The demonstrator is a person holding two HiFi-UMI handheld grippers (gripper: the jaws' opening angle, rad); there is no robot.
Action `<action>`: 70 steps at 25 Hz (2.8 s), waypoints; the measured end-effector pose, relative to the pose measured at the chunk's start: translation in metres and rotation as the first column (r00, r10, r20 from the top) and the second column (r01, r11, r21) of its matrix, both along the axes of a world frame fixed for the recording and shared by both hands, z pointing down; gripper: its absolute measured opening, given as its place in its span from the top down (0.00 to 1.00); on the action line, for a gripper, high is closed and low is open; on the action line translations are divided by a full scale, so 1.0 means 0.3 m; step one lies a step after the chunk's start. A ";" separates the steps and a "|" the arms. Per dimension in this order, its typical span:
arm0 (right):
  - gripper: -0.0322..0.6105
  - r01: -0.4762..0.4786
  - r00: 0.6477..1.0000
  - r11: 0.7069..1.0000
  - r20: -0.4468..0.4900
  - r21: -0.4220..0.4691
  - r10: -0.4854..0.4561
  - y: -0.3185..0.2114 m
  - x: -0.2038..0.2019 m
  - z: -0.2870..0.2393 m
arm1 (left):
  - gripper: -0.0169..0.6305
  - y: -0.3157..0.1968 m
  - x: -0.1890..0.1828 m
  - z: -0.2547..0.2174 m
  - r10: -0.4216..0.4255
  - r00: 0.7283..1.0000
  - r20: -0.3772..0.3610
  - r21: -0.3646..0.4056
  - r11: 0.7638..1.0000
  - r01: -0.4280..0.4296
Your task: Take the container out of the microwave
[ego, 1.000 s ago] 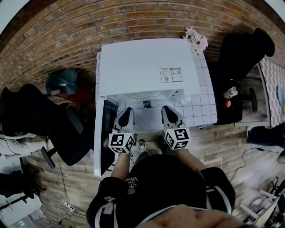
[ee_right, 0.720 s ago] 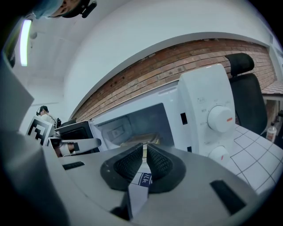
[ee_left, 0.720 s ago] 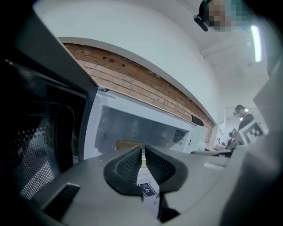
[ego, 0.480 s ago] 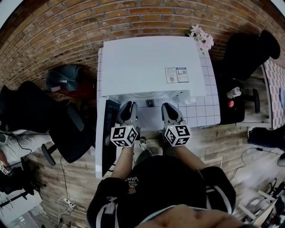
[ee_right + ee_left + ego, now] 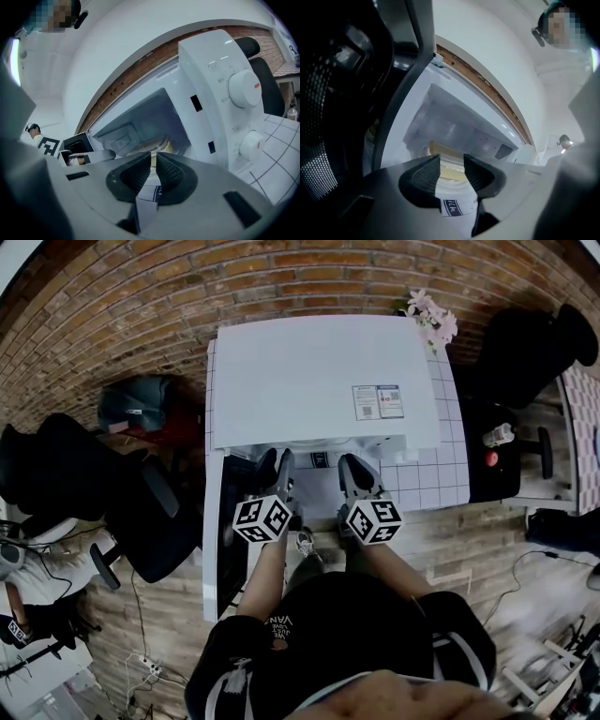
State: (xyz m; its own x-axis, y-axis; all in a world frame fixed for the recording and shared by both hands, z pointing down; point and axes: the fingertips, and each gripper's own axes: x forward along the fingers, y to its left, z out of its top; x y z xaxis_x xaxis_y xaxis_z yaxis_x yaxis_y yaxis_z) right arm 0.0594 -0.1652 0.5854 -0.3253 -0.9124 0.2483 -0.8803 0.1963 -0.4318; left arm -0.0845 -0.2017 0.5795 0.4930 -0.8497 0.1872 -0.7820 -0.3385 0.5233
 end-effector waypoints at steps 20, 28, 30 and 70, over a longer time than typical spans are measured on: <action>0.67 -0.075 0.966 0.997 0.244 -0.037 0.081 -0.089 -0.021 0.045 | 0.68 -0.105 -0.017 0.068 -0.144 0.981 -0.134 -0.093 0.987 0.132; 0.65 -0.128 0.918 0.991 0.375 -0.039 0.133 -0.123 -0.015 0.042 | 0.68 -0.141 -0.037 0.083 -0.201 0.950 -0.239 -0.137 0.976 0.172; 0.64 -0.133 0.907 0.991 0.400 -0.033 0.135 -0.138 -0.023 0.038 | 0.67 -0.149 -0.040 0.081 -0.204 0.943 -0.264 -0.135 0.976 0.174; 0.60 -0.196 0.889 0.973 0.395 -0.123 0.230 -0.310 0.010 0.103 | 0.65 -0.276 -0.045 0.124 -0.247 0.927 -0.282 -0.184 0.962 0.200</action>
